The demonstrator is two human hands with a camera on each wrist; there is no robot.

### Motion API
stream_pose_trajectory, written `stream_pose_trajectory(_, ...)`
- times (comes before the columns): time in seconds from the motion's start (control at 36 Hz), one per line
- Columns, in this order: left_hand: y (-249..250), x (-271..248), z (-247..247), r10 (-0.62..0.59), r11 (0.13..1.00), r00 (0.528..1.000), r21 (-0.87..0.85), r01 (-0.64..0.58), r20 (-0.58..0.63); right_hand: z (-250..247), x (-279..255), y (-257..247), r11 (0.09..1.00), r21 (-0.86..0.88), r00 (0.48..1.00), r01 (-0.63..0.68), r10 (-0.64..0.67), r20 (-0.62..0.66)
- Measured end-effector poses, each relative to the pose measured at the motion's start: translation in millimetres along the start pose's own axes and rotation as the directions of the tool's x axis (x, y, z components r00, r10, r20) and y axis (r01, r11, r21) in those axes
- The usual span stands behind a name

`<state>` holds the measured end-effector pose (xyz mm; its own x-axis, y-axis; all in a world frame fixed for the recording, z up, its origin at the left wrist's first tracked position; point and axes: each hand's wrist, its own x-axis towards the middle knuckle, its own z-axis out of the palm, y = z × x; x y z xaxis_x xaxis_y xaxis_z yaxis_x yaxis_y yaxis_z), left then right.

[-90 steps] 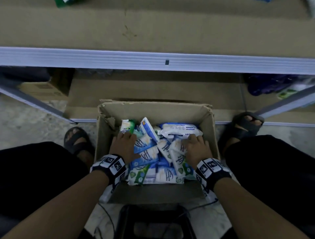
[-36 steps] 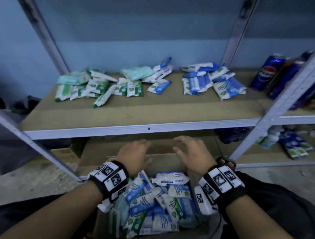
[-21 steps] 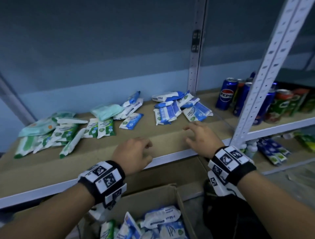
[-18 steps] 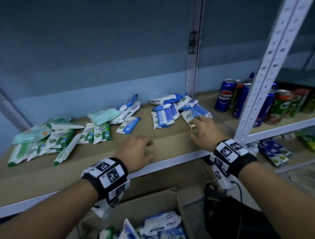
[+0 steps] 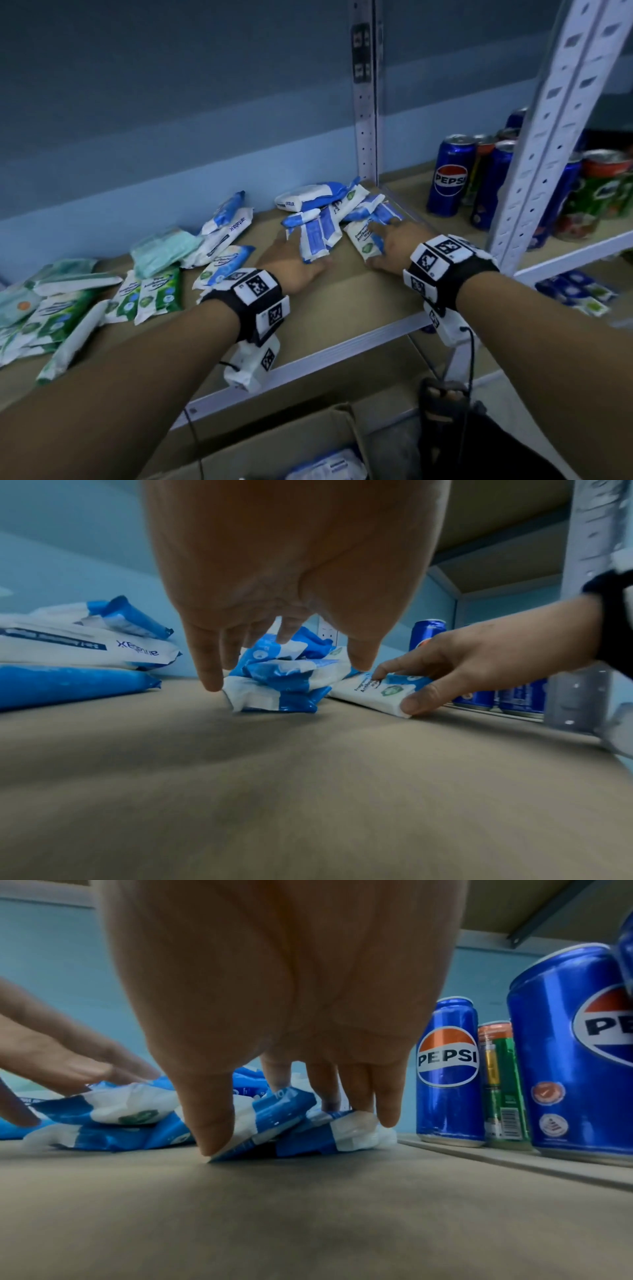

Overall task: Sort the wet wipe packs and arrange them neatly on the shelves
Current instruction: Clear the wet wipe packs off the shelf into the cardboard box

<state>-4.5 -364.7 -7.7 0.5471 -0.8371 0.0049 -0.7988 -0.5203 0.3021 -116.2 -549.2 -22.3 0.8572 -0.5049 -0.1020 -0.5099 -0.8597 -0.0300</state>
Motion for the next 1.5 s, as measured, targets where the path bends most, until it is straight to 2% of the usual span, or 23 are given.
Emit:
stream_pose_trajectory(0.06,-1.3,12.8,4.9,-0.145,0.989,0.988,-0.011,0.146,0.058,0.3,2.1,2.5,1.0,0.002,1.0,0.006,-0.006,-0.008)
stream_pose_trajectory(0.11,-2.9,22.3,9.6,-0.299,0.954,0.951,0.017,0.298,0.085,-0.4,3.6,2.9,1.0,-0.007,1.0,0.015,-0.015,-0.004)
stream_pose_trajectory(0.22,-2.8,30.4,16.0,-0.362,0.93,0.928,0.111,0.351,0.092,-3.5,3.0,0.0,0.999,-0.037,1.0,0.023,-0.024,-0.01)
stream_pose_trajectory(0.36,-7.4,29.8,13.0,-0.381,0.918,0.917,0.17,0.359,0.119,-6.7,-7.3,-6.1,0.997,-0.072,0.999,0.037,-0.039,-0.017)
stream_pose_trajectory(0.56,-6.1,-0.7,6.0,-0.337,0.927,0.933,0.219,0.306,0.126,-11.3,-35.2,-23.0,1.0,0.018,0.998,0.021,-0.022,0.057)
stream_pose_trajectory(0.78,-22.0,-65.4,-1.0,-0.278,0.945,0.956,0.203,0.256,0.093,-9.5,-91.5,-50.5,0.994,0.108,0.997,0.013,-0.021,0.074)
stream_pose_trajectory(0.89,-35.9,-106.8,-5.1,-0.272,0.947,0.96,0.198,0.255,0.066,1.0,-120.3,-69.5,0.981,0.189,0.998,0.043,-0.05,0.033)
stream_pose_trajectory(1.14,-78.2,-194.3,-16.5,-0.305,0.936,0.951,0.174,0.308,-0.04,20.5,-161.5,-124.4,0.918,0.329,0.975,0.219,-0.222,-0.029)
stream_pose_trajectory(1.22,-93.3,-217.7,-16.5,-0.331,0.925,0.94,0.165,0.341,-0.086,21.4,-166.2,-146.3,0.912,0.322,0.965,0.254,-0.26,-0.027)
stream_pose_trajectory(1.42,-121.1,-260.9,-3.4,-0.362,0.932,0.903,-0.092,0.35,-0.234,24.5,-168.4,-186.5,0.911,0.22,0.937,0.348,-0.344,-0.057)
stream_pose_trajectory(1.5,-127.3,-263.2,2.0,-0.359,0.933,0.883,-0.12,0.339,-0.303,27.4,-161.4,-194.9,0.903,0.225,0.93,0.367,-0.349,-0.117)
